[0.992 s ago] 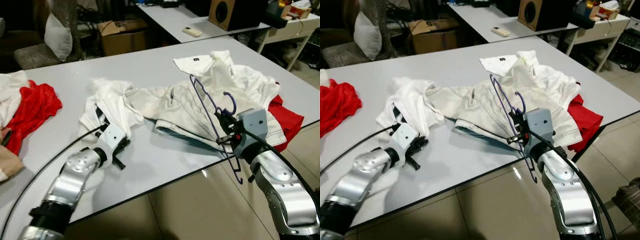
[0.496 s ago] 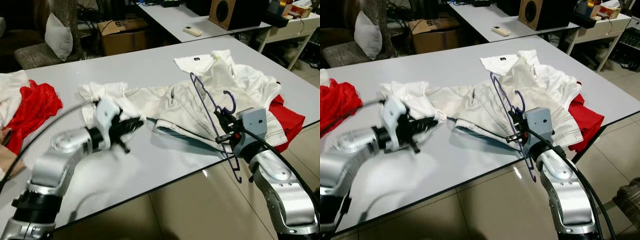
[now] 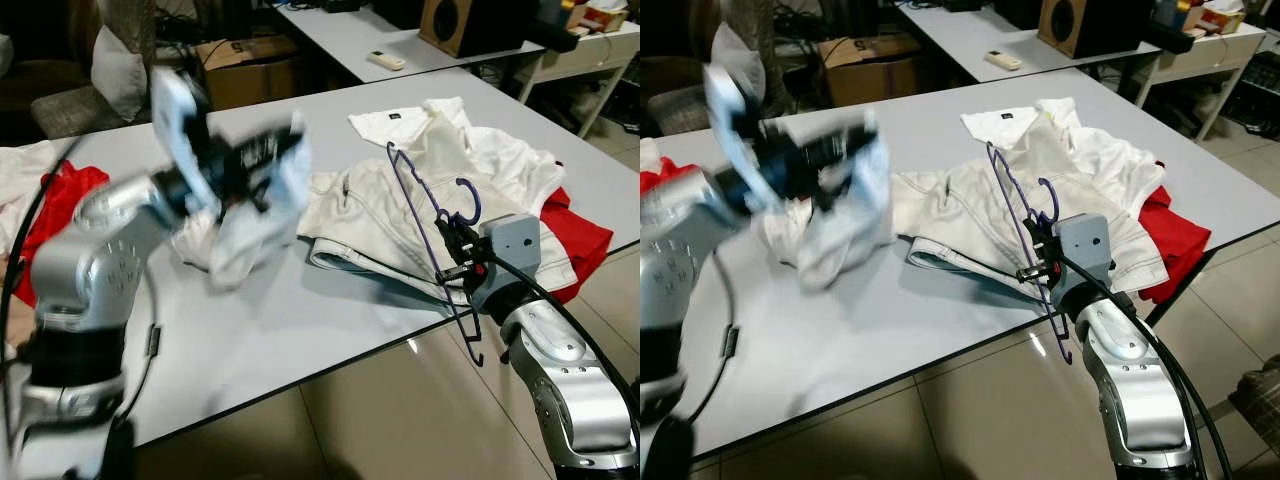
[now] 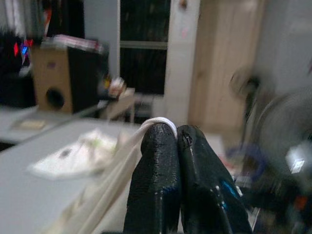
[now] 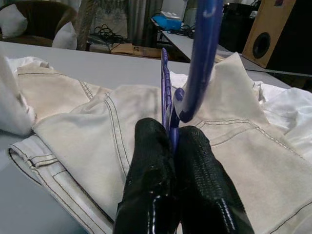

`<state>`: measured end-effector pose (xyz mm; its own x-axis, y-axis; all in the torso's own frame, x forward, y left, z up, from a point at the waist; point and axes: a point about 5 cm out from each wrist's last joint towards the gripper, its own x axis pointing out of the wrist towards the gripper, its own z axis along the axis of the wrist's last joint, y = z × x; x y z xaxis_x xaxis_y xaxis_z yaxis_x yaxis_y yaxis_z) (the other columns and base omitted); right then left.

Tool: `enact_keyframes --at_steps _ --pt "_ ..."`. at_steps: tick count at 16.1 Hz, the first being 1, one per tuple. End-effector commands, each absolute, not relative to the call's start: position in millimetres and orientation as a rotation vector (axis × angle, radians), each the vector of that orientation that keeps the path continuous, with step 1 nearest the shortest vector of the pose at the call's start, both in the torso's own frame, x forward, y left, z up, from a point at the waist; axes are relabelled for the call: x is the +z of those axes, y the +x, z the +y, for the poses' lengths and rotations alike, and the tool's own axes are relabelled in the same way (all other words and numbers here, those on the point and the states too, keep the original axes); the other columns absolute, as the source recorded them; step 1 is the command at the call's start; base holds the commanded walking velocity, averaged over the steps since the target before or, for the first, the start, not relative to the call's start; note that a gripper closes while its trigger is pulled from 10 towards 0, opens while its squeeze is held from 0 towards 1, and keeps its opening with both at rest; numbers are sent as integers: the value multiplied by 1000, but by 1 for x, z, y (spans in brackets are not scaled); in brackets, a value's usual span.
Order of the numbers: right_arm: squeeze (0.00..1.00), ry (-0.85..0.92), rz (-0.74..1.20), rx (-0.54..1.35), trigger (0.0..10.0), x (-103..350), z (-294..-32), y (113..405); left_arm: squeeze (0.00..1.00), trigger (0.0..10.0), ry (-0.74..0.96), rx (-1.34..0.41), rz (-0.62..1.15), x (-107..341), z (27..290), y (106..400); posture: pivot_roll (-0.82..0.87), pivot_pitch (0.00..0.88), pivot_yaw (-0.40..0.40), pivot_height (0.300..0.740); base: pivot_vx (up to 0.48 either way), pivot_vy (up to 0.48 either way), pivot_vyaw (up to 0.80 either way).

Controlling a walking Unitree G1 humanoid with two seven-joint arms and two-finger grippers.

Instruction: Hang hanger

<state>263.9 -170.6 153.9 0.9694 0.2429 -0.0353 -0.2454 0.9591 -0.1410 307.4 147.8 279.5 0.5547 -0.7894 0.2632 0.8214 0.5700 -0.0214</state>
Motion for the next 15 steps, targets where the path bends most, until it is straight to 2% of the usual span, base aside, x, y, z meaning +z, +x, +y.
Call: enact_keyframes --at_steps 1,3,5,9,11,12,13,15 --pt "0 -141 13 224 10000 152 -174 264 0 0 -179 -971 -305 298 147 305 -78 0 45 740 0 0 0" --pt "0 -131 -6 195 10000 155 -176 267 0 0 -350 -955 -436 330 153 309 -75 0 55 740 0 0 0" --pt "0 -126 -10 190 10000 155 -176 267 0 0 -402 -927 -445 336 159 313 -74 0 58 740 0 0 0" --pt "0 -113 -18 186 10000 154 -176 265 0 0 -256 -865 -292 308 160 318 -75 0 62 740 0 0 0" --pt "0 -95 -27 193 10000 155 -177 265 0 0 -170 -660 -185 293 169 337 -69 0 66 740 0 0 0" --pt "0 -87 -26 185 10000 154 -178 266 0 0 -102 -486 -99 277 178 354 -68 0 64 740 0 0 0" --pt "0 -77 -28 182 10000 154 -177 267 0 0 -74 -413 -46 264 178 364 -64 0 58 740 0 0 0" --pt "0 -74 -26 193 10000 153 -174 268 0 275 -58 -428 -16 253 148 379 -61 0 59 740 0 0 0"
